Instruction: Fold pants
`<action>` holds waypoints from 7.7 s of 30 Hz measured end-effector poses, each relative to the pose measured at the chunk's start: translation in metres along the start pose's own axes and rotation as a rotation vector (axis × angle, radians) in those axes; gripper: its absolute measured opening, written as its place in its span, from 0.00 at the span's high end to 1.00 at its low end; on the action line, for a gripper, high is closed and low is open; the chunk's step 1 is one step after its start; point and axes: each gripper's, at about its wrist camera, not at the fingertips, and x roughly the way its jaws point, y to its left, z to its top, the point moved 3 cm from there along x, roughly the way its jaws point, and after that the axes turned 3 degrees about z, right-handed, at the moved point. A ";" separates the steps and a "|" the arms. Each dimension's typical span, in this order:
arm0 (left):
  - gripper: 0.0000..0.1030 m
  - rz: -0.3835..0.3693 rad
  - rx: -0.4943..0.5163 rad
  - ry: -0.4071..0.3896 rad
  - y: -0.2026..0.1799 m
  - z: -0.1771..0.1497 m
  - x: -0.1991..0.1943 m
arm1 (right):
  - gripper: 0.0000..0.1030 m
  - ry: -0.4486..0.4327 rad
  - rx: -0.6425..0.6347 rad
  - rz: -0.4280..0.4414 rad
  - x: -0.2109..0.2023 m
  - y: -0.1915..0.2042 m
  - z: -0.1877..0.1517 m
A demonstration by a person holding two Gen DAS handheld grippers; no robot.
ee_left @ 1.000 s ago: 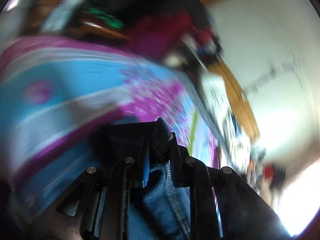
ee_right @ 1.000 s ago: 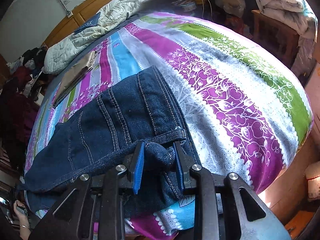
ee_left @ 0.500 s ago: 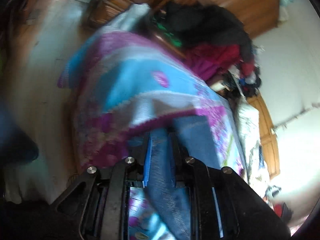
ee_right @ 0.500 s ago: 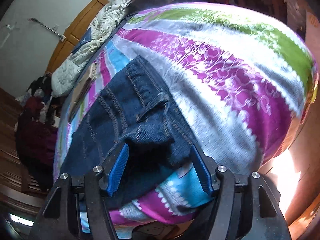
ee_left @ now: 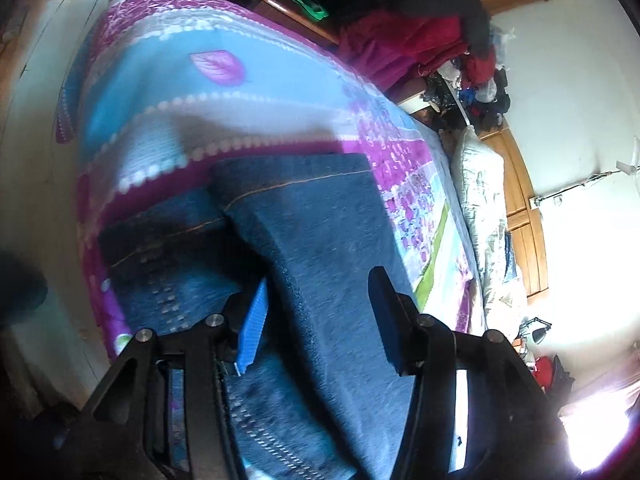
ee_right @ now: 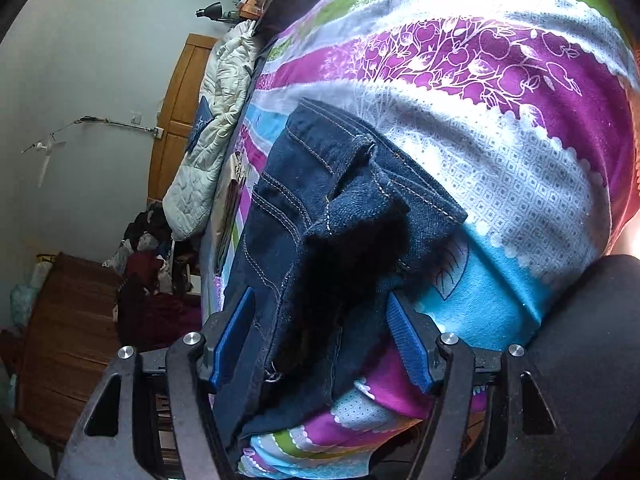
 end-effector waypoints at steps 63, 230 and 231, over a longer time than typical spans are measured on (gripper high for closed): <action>0.93 0.088 -0.047 -0.083 0.055 -0.014 -0.041 | 0.83 0.116 -0.218 -0.252 0.013 0.007 0.032; 0.12 0.327 0.659 0.089 -0.057 -0.160 -0.009 | 1.00 0.470 -1.058 -0.500 0.318 0.153 0.034; 0.12 0.314 0.648 0.083 -0.056 -0.159 -0.010 | 1.00 0.436 -1.073 -0.532 0.323 0.155 0.038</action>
